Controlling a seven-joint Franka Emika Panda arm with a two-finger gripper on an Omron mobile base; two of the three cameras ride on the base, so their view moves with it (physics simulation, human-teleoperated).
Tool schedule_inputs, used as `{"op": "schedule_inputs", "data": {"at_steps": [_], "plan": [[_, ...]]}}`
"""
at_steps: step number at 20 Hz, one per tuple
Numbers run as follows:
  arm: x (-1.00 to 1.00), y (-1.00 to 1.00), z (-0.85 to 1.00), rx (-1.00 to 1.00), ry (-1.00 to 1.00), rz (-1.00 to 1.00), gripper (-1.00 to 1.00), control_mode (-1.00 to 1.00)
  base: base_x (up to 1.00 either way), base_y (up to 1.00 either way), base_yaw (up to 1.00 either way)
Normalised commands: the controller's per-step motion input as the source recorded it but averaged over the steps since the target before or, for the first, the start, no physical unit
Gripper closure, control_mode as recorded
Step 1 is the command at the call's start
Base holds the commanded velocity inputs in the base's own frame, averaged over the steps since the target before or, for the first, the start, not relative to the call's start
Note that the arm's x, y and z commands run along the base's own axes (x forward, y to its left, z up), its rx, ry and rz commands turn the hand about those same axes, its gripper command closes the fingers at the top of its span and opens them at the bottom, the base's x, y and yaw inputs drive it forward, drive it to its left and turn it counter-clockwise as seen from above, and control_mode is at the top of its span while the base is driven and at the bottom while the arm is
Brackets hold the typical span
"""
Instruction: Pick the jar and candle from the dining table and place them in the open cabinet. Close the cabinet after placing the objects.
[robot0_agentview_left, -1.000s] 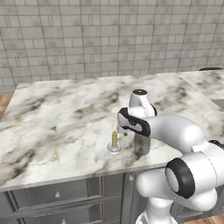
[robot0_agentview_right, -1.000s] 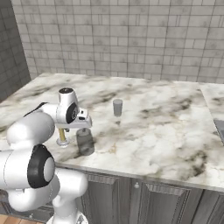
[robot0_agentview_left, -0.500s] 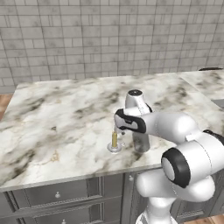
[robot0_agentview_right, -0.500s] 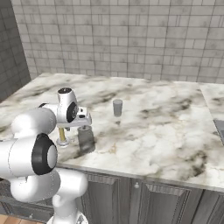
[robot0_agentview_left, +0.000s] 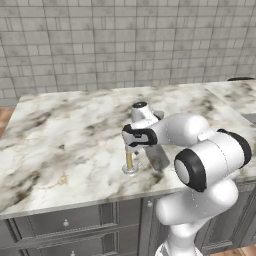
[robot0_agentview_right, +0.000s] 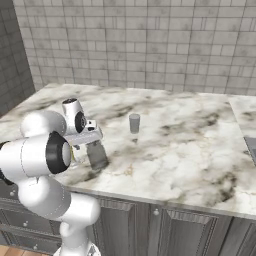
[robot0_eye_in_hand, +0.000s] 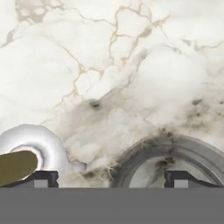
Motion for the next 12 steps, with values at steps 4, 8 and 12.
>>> {"op": "schedule_inputs", "data": {"at_steps": [4,8,12], "plan": [[-0.26,0.0,-0.97,-0.12,0.02,0.05,1.0,-1.0,0.0,0.0,0.0],[-0.27,-0.02,-0.57,-0.08,0.0,0.04,1.0,-1.0,0.0,0.0,0.0],[-0.36,-0.03,-0.04,-0.02,-0.06,0.02,1.0,-1.0,0.0,0.0,0.0]]}}
